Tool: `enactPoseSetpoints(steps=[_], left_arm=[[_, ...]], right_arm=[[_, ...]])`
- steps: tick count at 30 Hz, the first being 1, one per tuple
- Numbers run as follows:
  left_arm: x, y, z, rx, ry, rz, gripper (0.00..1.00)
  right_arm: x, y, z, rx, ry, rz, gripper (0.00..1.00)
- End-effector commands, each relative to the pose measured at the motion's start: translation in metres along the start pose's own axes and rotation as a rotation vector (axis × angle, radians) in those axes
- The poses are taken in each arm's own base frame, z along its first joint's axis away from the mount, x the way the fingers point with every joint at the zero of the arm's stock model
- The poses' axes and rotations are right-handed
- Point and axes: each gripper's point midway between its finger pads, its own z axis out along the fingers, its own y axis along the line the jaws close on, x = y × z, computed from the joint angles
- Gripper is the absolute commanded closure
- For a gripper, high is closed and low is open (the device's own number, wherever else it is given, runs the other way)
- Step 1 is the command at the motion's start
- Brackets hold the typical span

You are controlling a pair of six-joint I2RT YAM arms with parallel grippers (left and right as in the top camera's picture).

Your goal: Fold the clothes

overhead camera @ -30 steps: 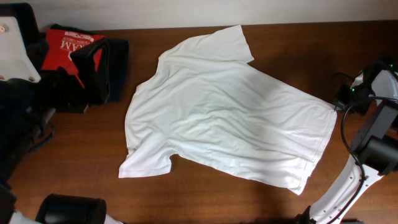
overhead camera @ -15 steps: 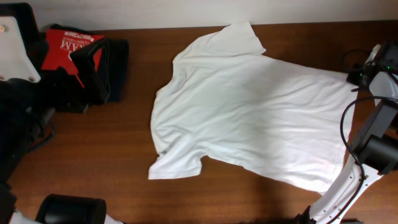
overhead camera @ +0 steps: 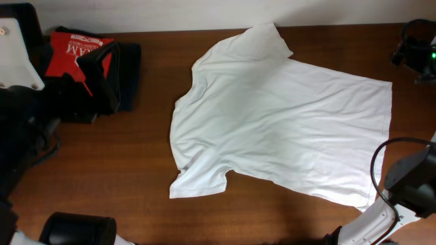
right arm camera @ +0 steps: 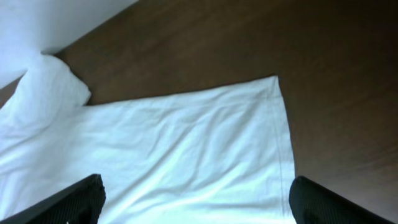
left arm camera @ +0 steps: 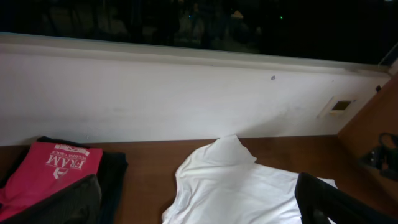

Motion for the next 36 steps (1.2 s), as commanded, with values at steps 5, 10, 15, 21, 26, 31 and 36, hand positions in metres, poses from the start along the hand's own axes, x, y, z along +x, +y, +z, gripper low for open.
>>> enactPoseSetpoints(steps=[5, 10, 15, 21, 26, 31, 36], left_arm=[[0.000, -0.003, 0.001, 0.015, 0.004, -0.010, 0.01], [0.000, -0.004, -0.004, 0.020, -0.003, -0.001, 0.01], [0.020, 0.020, -0.028, -0.129, 0.055, -0.100, 0.01], [0.139, 0.073, 0.025, -0.406, 0.457, -0.240, 0.01], [0.296, 0.075, 0.131, -0.277, 0.883, -0.262, 0.01], [0.352, 0.081, 0.153, -0.249, 0.934, -0.281, 0.01], [0.370, 0.097, 0.157, -0.320, 0.946, -0.250, 0.01]], right_arm=[[0.024, 0.007, -0.015, -0.022, 0.089, 0.045, 0.02], [0.074, 0.018, -0.026, -0.072, 0.293, 0.097, 0.06], [0.116, 0.022, -0.053, -0.045, 0.459, 0.155, 0.18], [0.153, 0.013, -0.141, 0.175, 0.272, 0.278, 0.16], [0.265, -0.019, -0.074, 0.273, 0.371, 0.438, 0.18], [0.350, -0.078, 0.000, 0.512, 0.419, 0.670, 0.27], [0.368, -0.118, -0.002, 0.581, 0.415, 0.839, 0.33]])
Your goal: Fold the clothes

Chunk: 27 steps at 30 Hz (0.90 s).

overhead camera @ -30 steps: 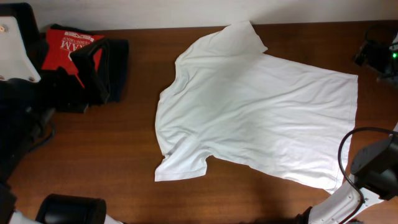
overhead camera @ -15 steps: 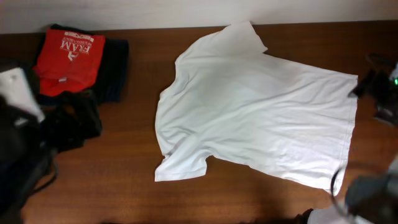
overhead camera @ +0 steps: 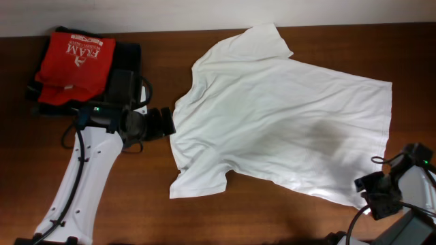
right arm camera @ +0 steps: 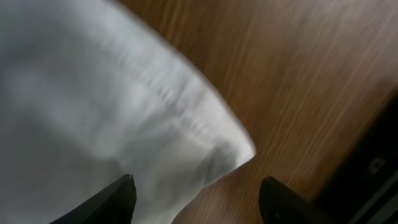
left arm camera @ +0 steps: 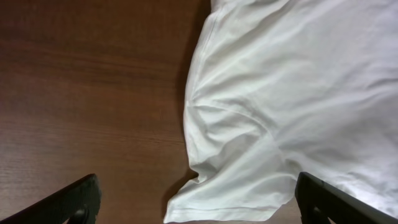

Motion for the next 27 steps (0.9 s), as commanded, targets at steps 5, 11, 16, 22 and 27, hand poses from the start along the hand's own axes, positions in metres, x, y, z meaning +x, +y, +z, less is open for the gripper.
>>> enactPoseSetpoints(steps=[5, 11, 16, 22, 27], left_arm=[[0.005, 0.013, 0.025, -0.070, 0.054, 0.013, 0.01], [0.006, 0.014, 0.028, -0.075, 0.066, 0.012, 0.01], [0.006, 0.014, 0.028, -0.075, 0.066, 0.012, 0.01], [0.012, 0.016, 0.027, -0.085, 0.092, 0.009, 0.01], [0.037, 0.026, 0.023, -0.124, 0.192, 0.001, 0.01]], right_arm=[[0.000, -0.025, 0.009, 0.073, 0.001, 0.079, 0.36], [0.003, -0.026, 0.019, 0.066, -0.005, 0.082, 0.51], [0.007, -0.026, 0.033, 0.049, -0.013, 0.083, 0.68], [0.014, -0.029, 0.033, 0.060, 0.016, 0.081, 0.84], [0.015, -0.029, 0.033, 0.061, 0.016, 0.081, 0.96]])
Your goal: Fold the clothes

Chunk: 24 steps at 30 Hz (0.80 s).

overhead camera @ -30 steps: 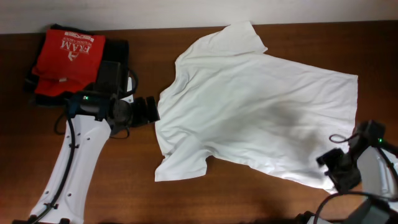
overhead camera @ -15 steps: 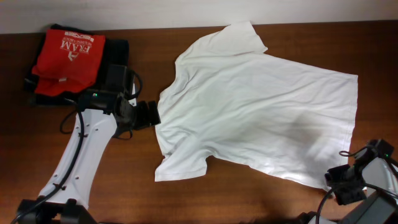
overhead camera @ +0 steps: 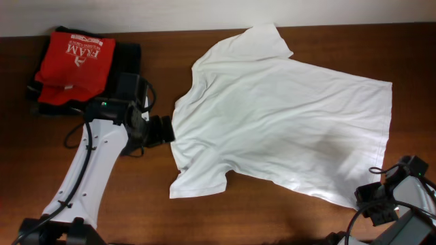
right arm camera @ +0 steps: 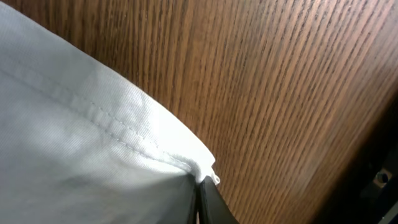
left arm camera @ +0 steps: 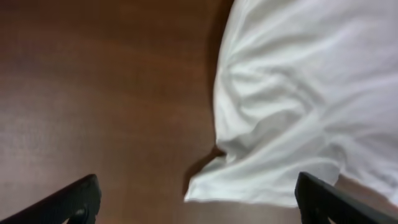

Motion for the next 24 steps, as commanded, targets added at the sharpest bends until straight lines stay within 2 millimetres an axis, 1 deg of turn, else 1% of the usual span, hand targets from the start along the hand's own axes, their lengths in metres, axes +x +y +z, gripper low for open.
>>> enactPoseSetpoints(steps=[1, 3, 5, 6, 7, 8, 9, 10, 11, 12, 14, 17, 19, 20, 21, 22, 24], left_arm=[[0.023, 0.012, 0.005, -0.051, 0.094, 0.009, 0.01], [0.050, 0.020, 0.020, -0.066, 0.191, 0.001, 0.01], [0.085, 0.023, 0.046, -0.035, 0.300, -0.015, 0.06], [0.104, 0.024, 0.064, -0.004, 0.347, -0.026, 0.17], [0.115, 0.023, 0.075, 0.021, 0.369, -0.032, 0.27], [0.123, 0.022, 0.086, 0.030, 0.366, -0.014, 0.32], [0.126, 0.019, 0.091, 0.031, 0.362, 0.006, 0.38], [0.127, 0.015, 0.095, 0.031, 0.346, 0.038, 0.41], [0.124, 0.008, 0.102, 0.014, 0.301, 0.104, 0.41], [0.121, 0.006, 0.106, -0.023, 0.260, 0.157, 0.41], [0.121, -0.001, 0.107, -0.034, 0.239, 0.204, 0.41], [0.119, 0.002, 0.108, -0.054, 0.227, 0.208, 0.42], [0.117, 0.003, 0.109, -0.059, 0.218, 0.209, 0.46], [0.117, 0.001, 0.113, -0.045, 0.213, 0.208, 0.51], [0.120, -0.002, 0.115, -0.031, 0.226, 0.193, 0.59], [0.121, -0.001, 0.117, -0.037, 0.238, 0.171, 0.64], [0.125, 0.001, 0.120, -0.050, 0.258, 0.151, 0.65]], right_arm=[[0.008, -0.006, 0.006, 0.026, 0.028, 0.007, 0.96], [0.008, -0.006, 0.006, 0.026, 0.028, 0.007, 0.96], [0.008, -0.006, 0.006, 0.025, 0.027, 0.007, 0.96], [0.007, -0.006, 0.006, 0.023, 0.025, 0.007, 0.96], [0.007, -0.005, 0.006, 0.020, 0.022, 0.008, 0.96], [0.007, -0.004, 0.006, 0.015, 0.022, 0.008, 0.96], [0.007, -0.004, 0.006, 0.015, 0.022, 0.008, 0.96], [0.007, -0.004, 0.006, 0.013, 0.023, 0.008, 0.96], [0.007, -0.004, 0.006, 0.013, 0.024, 0.008, 0.96], [0.007, -0.004, 0.006, 0.014, 0.024, 0.008, 0.96], [0.007, -0.004, 0.006, 0.016, 0.026, 0.007, 0.96], [0.007, -0.004, 0.006, 0.016, 0.026, 0.007, 0.96], [0.007, -0.004, 0.006, 0.016, 0.026, 0.008, 0.96], [0.007, -0.004, 0.006, 0.016, 0.026, 0.008, 0.96], [0.007, -0.004, 0.006, 0.016, 0.026, 0.008, 0.96], [0.007, -0.004, 0.006, 0.015, 0.026, 0.008, 0.96], [0.007, -0.004, 0.006, 0.016, 0.026, 0.008, 0.96]])
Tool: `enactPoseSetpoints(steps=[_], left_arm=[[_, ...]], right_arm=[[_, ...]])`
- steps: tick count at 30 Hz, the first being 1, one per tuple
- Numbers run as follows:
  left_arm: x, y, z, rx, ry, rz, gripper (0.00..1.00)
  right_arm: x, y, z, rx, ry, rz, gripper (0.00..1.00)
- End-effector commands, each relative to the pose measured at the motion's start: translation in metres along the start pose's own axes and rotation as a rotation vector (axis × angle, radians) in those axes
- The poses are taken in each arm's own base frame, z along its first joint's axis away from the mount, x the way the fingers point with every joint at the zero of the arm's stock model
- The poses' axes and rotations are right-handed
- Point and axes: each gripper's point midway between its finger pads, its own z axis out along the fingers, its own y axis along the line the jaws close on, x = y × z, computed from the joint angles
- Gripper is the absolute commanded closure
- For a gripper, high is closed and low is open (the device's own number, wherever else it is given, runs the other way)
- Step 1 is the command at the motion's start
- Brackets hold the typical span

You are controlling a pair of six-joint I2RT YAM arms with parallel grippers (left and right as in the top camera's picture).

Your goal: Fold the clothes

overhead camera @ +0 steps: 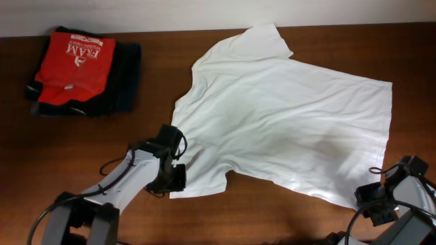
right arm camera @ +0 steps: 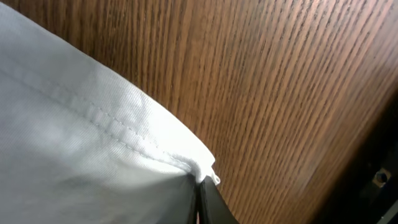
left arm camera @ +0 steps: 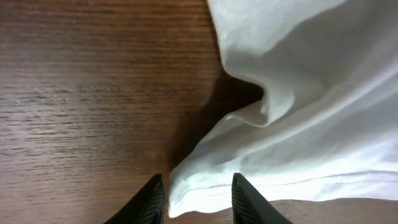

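A white T-shirt [overhead camera: 286,112] lies spread flat on the wooden table, collar to the left and hem to the right. My left gripper [overhead camera: 176,178] is down at the near sleeve's corner. In the left wrist view it [left arm camera: 199,186] is open, with the sleeve hem corner [left arm camera: 205,190] lying between its two fingers [left arm camera: 152,202]. My right gripper [overhead camera: 366,199] is at the shirt's near right hem corner. The right wrist view shows it [right arm camera: 200,185] shut on that hem corner [right arm camera: 155,143], pinching the stitched edge.
A stack of folded dark clothes topped by a red printed shirt [overhead camera: 73,58] sits at the far left. A white wall runs along the table's far edge. Bare wood [overhead camera: 82,150] lies left of the shirt. A black cable [overhead camera: 381,170] loops by the right arm.
My left gripper has moved from the shirt's left edge near the collar to the near sleeve's corner, and its fingers now stand closer together around the hem. The right gripper has not changed.
Both grippers were first drawn back at the table's sides, open, with the shirt flat. Then the left hung open by the shirt's left edge and the right stood open around the near right hem corner. The right then shut on that corner. Now the left straddles the sleeve corner.
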Motion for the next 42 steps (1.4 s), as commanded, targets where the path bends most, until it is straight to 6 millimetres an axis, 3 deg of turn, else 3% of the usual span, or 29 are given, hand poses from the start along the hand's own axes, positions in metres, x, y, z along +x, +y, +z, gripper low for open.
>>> enactPoseSetpoints(steps=[1, 4, 6, 8, 10, 13, 15, 21, 26, 28, 31, 33, 36, 38, 42], left_arm=[[0.014, 0.004, 0.010, -0.016, 0.065, -0.057, 0.65], [0.029, 0.008, 0.017, -0.015, 0.107, -0.080, 0.66], [0.029, 0.004, 0.017, 0.003, 0.111, -0.080, 0.99], [0.029, 0.001, 0.016, 0.022, 0.117, -0.080, 0.99], [0.021, -0.006, 0.000, 0.037, 0.102, -0.043, 0.99], [0.004, -0.017, -0.045, 0.078, 0.001, -0.017, 0.99], [0.002, -0.021, -0.068, 0.101, -0.054, -0.010, 1.00], [0.048, -0.006, -0.103, 0.090, -0.029, -0.029, 0.99], [0.079, 0.008, -0.128, 0.093, -0.075, -0.083, 0.99], [0.062, 0.011, -0.133, 0.084, -0.171, -0.108, 1.00], [0.024, 0.007, -0.141, 0.090, -0.208, -0.120, 0.99], [-0.020, 0.002, -0.159, 0.088, -0.240, -0.073, 0.99], [-0.085, -0.019, -0.182, 0.110, -0.317, -0.025, 1.00], [-0.116, -0.032, -0.176, 0.124, -0.318, 0.035, 1.00], [-0.149, -0.052, -0.159, 0.193, -0.351, 0.091, 1.00]], right_arm=[[0.007, -0.004, 0.006, 0.016, 0.026, 0.008, 0.96], [0.007, -0.004, 0.006, 0.016, 0.026, 0.008, 0.96], [0.008, -0.004, 0.006, 0.014, 0.027, 0.008, 0.96], [0.005, 0.009, -0.003, -0.048, 0.045, -0.022, 0.96], [-0.004, 0.015, -0.023, -0.060, 0.037, -0.024, 0.96], [-0.017, 0.021, -0.069, -0.095, -0.003, -0.022, 0.96], [-0.014, 0.022, -0.080, -0.124, -0.012, -0.022, 0.96], [0.009, 0.006, -0.086, -0.086, 0.053, -0.023, 0.96], [0.009, 0.006, -0.086, -0.084, 0.055, -0.019, 0.96], [0.001, 0.011, -0.090, -0.106, 0.023, -0.019, 0.96], [-0.017, 0.022, -0.111, -0.154, -0.044, -0.044, 0.96], [-0.027, 0.029, -0.122, -0.186, -0.083, -0.043, 0.96], [-0.027, 0.043, -0.123, -0.212, -0.097, -0.082, 0.96], [-0.031, 0.060, -0.121, -0.230, -0.121, -0.129, 0.96], [-0.049, 0.084, -0.104, -0.228, -0.151, -0.158, 0.96]])
